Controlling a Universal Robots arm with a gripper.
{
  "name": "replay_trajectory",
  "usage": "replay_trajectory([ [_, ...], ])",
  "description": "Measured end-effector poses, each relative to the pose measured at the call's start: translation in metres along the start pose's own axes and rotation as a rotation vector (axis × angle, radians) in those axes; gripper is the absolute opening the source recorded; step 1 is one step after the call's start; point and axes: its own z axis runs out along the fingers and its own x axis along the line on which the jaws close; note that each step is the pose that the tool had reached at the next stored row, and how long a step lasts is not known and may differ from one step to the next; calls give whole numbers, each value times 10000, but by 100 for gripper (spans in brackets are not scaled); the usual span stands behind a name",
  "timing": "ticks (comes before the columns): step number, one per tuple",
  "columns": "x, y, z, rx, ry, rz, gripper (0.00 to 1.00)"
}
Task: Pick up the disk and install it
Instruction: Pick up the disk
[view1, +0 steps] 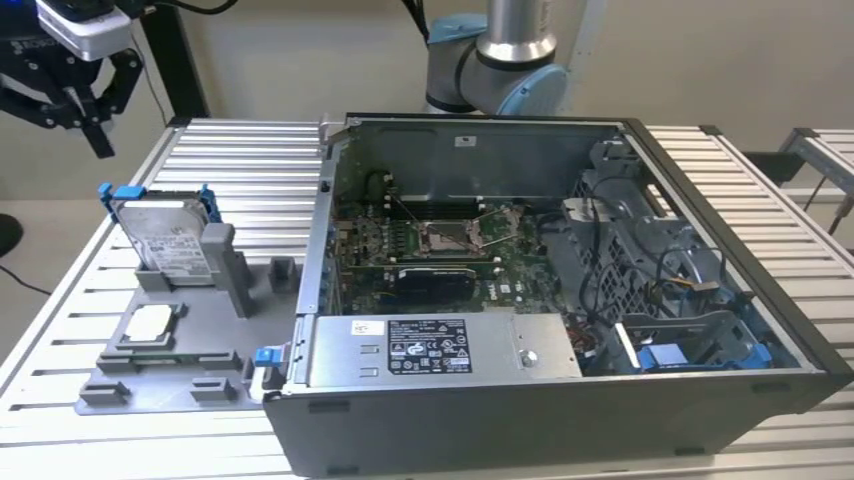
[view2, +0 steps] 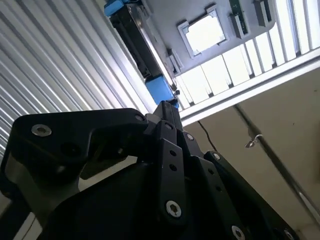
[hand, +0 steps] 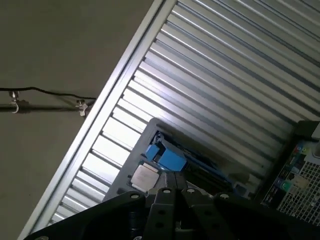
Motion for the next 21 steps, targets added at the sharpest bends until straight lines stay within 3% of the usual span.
replay_trajectory([
  [10, 0, 0, 0, 20, -9, -1823, 0],
  [21, 0, 0, 0, -4, 45, -3818, 0],
])
